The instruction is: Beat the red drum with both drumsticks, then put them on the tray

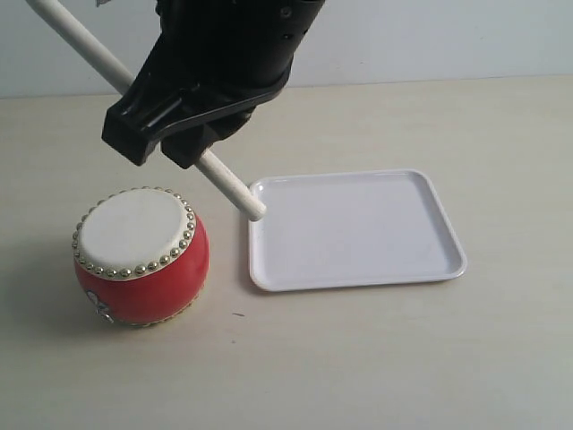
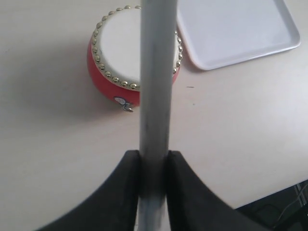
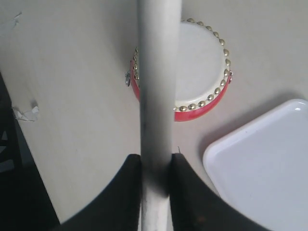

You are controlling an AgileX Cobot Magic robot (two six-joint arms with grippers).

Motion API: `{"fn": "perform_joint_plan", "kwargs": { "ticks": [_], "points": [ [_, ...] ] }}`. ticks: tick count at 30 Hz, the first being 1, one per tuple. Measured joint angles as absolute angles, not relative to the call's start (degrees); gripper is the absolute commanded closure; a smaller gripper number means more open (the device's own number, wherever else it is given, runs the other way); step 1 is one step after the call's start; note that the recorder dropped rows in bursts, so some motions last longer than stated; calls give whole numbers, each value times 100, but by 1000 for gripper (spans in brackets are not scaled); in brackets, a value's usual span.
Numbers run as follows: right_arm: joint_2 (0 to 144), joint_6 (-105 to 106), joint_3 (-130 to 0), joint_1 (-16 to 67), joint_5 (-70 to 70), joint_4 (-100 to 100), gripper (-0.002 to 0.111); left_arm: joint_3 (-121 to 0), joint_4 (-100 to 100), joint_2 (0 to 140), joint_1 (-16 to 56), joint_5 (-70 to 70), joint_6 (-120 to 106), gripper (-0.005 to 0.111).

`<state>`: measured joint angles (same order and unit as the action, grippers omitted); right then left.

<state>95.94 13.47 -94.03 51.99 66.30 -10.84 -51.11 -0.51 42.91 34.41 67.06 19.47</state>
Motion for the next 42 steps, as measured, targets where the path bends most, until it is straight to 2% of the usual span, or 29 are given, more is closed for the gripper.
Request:
{"fn": "perform_joint_plan", "kwargs": {
  "ticks": [25,34,42],
  "points": [
    [9397,1555,-9386,5199,6665,-1247,108,-5111,-62,4291,3441,7010,2529,107],
    [8545,1245,-7955,4988,6611,-850,108,-5120,0,4350,3441,7022,1754,107],
    [8955,1176,-7537,4815,6971,-879,108,-5109,155,5516,3441,7009,711,107]
  ]
}}
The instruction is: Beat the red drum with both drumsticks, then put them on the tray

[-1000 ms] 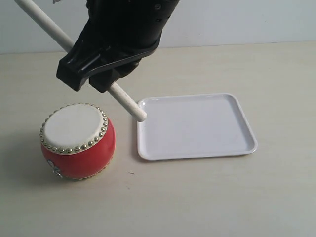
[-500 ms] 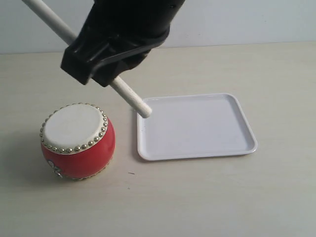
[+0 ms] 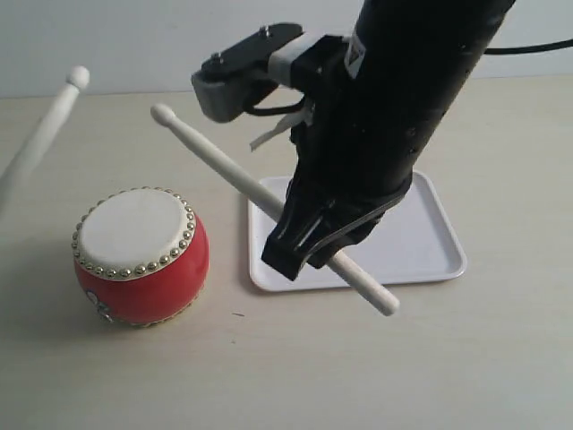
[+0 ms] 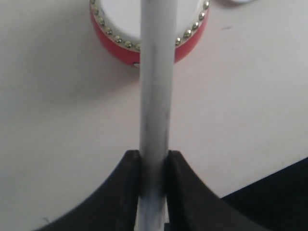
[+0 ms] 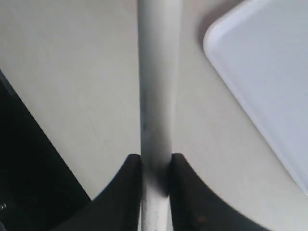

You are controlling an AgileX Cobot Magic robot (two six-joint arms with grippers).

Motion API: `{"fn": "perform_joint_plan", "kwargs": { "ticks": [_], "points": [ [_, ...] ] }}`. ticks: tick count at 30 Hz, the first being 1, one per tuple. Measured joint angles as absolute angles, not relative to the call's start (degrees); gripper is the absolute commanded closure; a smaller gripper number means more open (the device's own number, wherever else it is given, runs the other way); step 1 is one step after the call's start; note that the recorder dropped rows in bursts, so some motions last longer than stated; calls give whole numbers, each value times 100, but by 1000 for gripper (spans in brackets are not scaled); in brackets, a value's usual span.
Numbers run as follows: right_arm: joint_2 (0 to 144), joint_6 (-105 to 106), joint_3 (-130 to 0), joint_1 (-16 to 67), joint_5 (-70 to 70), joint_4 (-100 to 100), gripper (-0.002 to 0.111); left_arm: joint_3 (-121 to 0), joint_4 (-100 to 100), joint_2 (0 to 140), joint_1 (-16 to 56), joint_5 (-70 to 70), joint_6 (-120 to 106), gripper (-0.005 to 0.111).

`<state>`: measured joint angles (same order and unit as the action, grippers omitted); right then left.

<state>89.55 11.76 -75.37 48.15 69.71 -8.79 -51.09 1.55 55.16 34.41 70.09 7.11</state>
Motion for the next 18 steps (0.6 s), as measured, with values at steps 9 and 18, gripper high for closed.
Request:
{"fn": "perform_joint_plan", "kwargs": {
  "ticks": [9,18],
  "points": [
    [9520,1140,-7340,4815,7029,-910,108,-4431,806,5846,3141,6998,402,107],
    [10181,1128,-8128,4826,7029,-1008,108,-4346,847,5846,2619,7009,193,107]
  ]
}}
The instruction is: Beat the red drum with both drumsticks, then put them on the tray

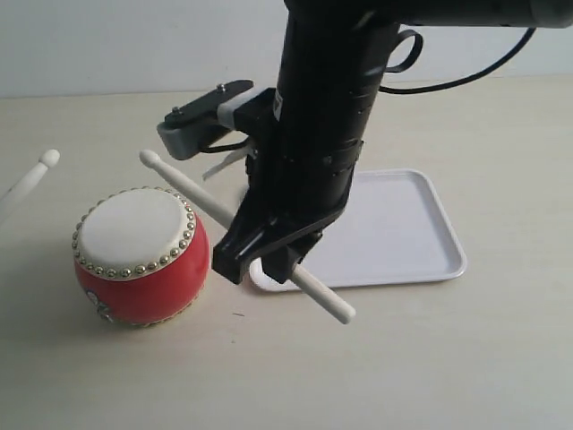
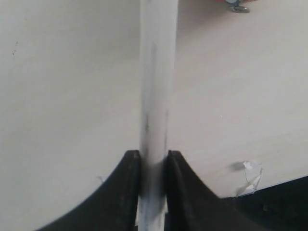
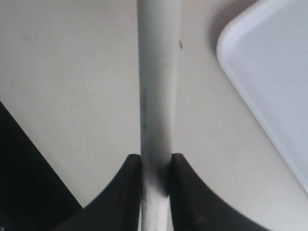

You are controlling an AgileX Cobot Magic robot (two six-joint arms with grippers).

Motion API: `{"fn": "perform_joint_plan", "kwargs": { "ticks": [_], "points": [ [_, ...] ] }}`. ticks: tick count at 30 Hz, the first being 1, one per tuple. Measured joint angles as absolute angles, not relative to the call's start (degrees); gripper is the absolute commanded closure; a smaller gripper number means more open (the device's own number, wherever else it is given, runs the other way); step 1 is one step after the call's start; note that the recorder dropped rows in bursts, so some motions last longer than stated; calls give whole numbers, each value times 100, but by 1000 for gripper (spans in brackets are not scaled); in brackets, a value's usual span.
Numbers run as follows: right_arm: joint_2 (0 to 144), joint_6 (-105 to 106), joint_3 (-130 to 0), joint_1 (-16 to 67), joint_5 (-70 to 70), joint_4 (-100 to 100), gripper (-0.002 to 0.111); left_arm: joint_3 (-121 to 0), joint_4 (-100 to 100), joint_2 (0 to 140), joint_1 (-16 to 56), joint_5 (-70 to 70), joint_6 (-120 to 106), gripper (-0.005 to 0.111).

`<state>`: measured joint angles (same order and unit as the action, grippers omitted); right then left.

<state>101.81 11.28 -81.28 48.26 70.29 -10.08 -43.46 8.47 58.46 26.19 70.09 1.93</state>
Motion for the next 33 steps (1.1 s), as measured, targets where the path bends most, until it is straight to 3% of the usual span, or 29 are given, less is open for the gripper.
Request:
{"fn": "perform_joint_plan", "kwargs": {
  "ticks": [9,18,33],
  "points": [
    [11309,1084,-8152,4861,7017,-1238,108,-4335,670,5846,2595,7009,0,107],
    [10363,1075,-8139,4861,6996,-974,108,-4349,662,5931,2595,7009,-237,107],
    [10084,1075,-8139,4861,7007,-839,108,-4583,595,8234,2688,6985,-500,107]
  ]
}}
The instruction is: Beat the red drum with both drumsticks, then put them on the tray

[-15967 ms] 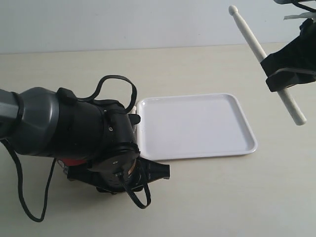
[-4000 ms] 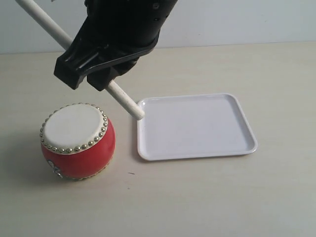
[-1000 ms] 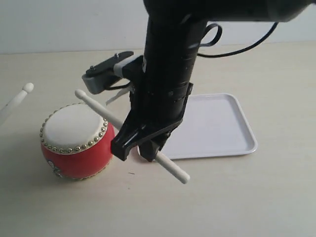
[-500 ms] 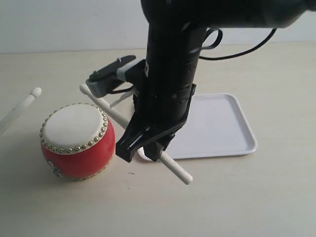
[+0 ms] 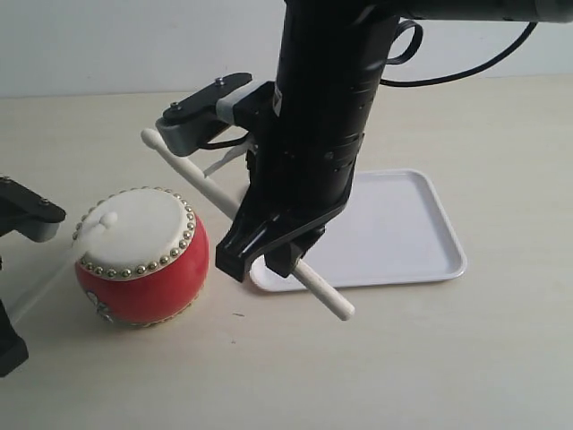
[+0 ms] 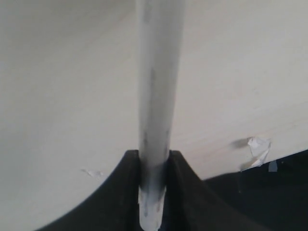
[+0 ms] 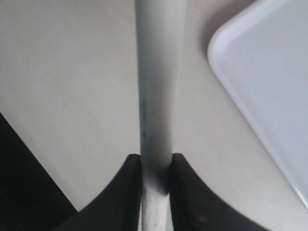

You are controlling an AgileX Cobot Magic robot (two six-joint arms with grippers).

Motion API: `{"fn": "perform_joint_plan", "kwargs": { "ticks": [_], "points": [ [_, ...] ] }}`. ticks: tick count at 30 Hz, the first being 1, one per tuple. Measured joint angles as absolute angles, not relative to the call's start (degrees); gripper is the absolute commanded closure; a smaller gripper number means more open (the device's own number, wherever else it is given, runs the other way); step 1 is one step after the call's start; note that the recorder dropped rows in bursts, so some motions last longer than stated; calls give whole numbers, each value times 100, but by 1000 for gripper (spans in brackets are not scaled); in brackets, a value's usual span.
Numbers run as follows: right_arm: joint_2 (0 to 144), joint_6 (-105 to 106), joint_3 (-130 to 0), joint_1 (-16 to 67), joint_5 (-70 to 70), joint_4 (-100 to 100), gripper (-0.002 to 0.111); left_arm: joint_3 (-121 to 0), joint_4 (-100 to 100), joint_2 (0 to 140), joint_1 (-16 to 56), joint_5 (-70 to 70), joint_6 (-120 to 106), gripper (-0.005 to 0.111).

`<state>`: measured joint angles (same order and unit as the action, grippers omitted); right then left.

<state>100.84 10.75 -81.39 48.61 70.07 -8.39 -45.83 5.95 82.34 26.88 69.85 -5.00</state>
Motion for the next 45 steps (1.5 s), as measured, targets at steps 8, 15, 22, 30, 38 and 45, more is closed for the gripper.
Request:
{"fn": "perform_joint_plan", "kwargs": {
  "ticks": [8,15,22,30,38,45],
  "points": [
    [10347,1075,-8139,4861,7018,-1015,108,-4646,820,6720,2700,6973,-338,107],
    [11434,1075,-8128,4924,6986,-1057,108,-4646,905,5680,2700,7004,-177,107],
    [10154,1021,-8379,4924,6975,-597,108,-4646,886,5781,2700,7004,-285,107],
    [9455,924,-8451,4924,7000,-608,108,-4655,265,7900,2700,7007,-803,107],
    [9435,902,-8451,4924,7000,-589,108,-4768,103,8771,2720,6983,-872,107],
    [10263,1117,-8182,4924,7022,-1142,108,-4791,376,6948,2720,6957,-639,107]
  ]
}}
